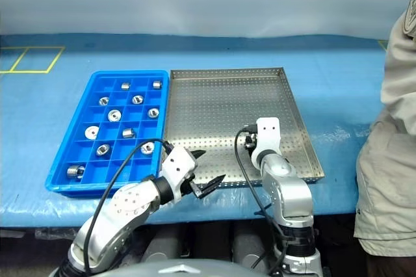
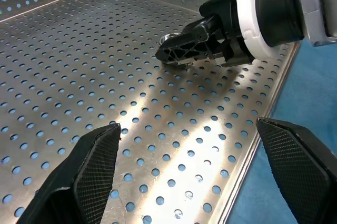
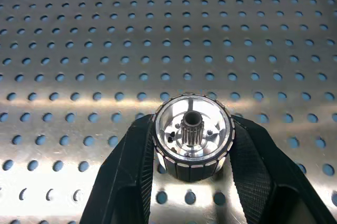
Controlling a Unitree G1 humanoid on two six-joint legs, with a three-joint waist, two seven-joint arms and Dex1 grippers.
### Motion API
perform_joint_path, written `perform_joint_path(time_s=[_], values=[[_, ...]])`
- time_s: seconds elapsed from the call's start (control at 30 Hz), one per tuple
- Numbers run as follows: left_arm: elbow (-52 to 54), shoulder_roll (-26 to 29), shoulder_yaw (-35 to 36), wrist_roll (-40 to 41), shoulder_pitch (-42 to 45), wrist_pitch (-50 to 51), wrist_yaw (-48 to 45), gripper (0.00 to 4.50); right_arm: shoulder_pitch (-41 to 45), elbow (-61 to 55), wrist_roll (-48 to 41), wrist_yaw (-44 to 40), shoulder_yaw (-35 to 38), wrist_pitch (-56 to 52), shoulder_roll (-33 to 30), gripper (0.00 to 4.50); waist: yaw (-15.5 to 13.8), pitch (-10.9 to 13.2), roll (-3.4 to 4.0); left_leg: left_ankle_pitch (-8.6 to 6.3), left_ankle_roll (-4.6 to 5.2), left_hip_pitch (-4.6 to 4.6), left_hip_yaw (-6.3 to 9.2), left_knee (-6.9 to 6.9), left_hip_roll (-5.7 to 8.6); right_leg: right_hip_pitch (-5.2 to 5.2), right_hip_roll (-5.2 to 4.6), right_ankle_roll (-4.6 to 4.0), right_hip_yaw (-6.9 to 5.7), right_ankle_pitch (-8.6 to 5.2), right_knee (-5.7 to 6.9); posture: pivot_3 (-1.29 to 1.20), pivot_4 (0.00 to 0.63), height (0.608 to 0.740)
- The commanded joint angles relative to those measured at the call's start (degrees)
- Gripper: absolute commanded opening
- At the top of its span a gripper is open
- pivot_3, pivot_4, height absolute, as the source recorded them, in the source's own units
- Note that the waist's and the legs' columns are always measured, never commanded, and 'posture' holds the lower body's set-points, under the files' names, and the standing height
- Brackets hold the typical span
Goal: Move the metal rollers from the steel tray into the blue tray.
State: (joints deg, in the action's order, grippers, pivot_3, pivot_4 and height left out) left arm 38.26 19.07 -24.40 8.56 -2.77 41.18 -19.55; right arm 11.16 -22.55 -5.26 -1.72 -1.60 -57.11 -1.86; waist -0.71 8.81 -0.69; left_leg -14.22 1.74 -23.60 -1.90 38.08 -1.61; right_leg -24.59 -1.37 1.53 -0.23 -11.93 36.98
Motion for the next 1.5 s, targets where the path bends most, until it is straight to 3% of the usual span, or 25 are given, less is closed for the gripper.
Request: perform_joint_path(time_s=[0.03, 0.37, 0.47, 0.8, 1.2, 1.23, 1.43, 1.5], values=[[2.34, -2.59, 2.59, -1.47, -1.24, -2.04, 4.2, 4.5, 5.07, -3.15, -2.08, -3.12, -3.59, 0.0, 0.25, 1.71, -0.17, 0.0, 0.0, 0.0, 0.0, 0.0, 0.01, 0.0, 0.0, 0.0, 0.01, 0.22, 0.0, 0.13, 0.0, 0.16, 0.15, 0.74], [9.68, -3.58, 12.21, -7.53, -11.41, -9.59, 12.56, 4.5, 17.03, 5.15, -4.46, -11.5, -14.78, 3.47, 2.96, 1.71, -3.17, 0.0, -0.01, 0.0, 0.0, -0.03, 0.12, -0.09, 0.02, 0.01, -0.02, 0.19, -0.13, 0.16, -0.04, 0.37, 0.15, 0.74], [11.89, -3.02, 13.5, -9.06, -15.47, -11.56, 13.37, 4.5, 18.2, 7.06, -4.91, -13.33, -17.03, 4.58, 4.21, 1.71, -4.81, 0.01, -0.02, 0.0, 0.0, -0.07, 0.15, -0.12, 0.04, 0.0, -0.06, 0.17, -0.19, 0.15, -0.06, 0.43, 0.15, 0.74], [15.65, -8.52, 18.76, -11.22, -30.42, -19.48, 18.64, 4.5, 17.45, 11.49, -5.57, -17.6, -23.64, 6.79, 7.05, 1.71, -10.88, 0.02, -0.04, -0.01, -0.01, -0.12, 0.24, -0.11, 0.0, -0.04, -0.15, -0.14, -0.47, -0.1, -0.12, 0.55, 0.15, 0.74], [13.98, -9.76, 17.16, -11.56, -29.01, -20.46, 17.45, 4.5, 12.89, 11.86, -5.2, -18.68, -25.79, 5.39, 5.05, 1.71, -18.16, 0.0, -0.05, -0.04, -0.06, -0.24, 0.23, -0.1, -0.02, -0.15, -0.14, -0.16, -0.62, -0.14, -0.16, 0.52, 0.15, 0.74], [13.71, -9.69, 16.96, -11.6, -28.55, -20.37, 17.31, 4.5, 12.45, 11.27, -5.43, -18.68, -25.51, 4.82, 4.7, 2.45, -18.48, 0.0, -0.05, -0.04, -0.07, -0.24, 0.23, -0.1, -0.02, -0.15, -0.13, -0.15, -0.64, -0.14, -0.16, 0.52, 0.15, 0.74], [12.7, -9.26, 16.5, -11.26, -26.39, -20.11, 16.01, 4.5, 11.78, 5.49, -7.66, -19.97, -23.63, 1.74, 2.82, 4.31, -19.72, -0.02, -0.05, -0.08, -0.11, -0.25, 0.2, -0.1, -0.03, -0.16, -0.12, -0.15, -0.67, -0.14, -0.18, 0.48, 0.15, 0.74], [12.38, -9.28, 16.69, -11.0, -25.75, -20.07, 15.66, 4.5, 12.02, 3.93, -8.48, -20.08, -22.65, 1.41, 2.53, 4.31, -19.83, -0.02, -0.05, -0.08, -0.11, -0.3, 0.23, -0.1, -0.03, -0.18, -0.11, -0.16, -0.73, -0.14, -0.18, 0.47, 0.15, 0.74]])
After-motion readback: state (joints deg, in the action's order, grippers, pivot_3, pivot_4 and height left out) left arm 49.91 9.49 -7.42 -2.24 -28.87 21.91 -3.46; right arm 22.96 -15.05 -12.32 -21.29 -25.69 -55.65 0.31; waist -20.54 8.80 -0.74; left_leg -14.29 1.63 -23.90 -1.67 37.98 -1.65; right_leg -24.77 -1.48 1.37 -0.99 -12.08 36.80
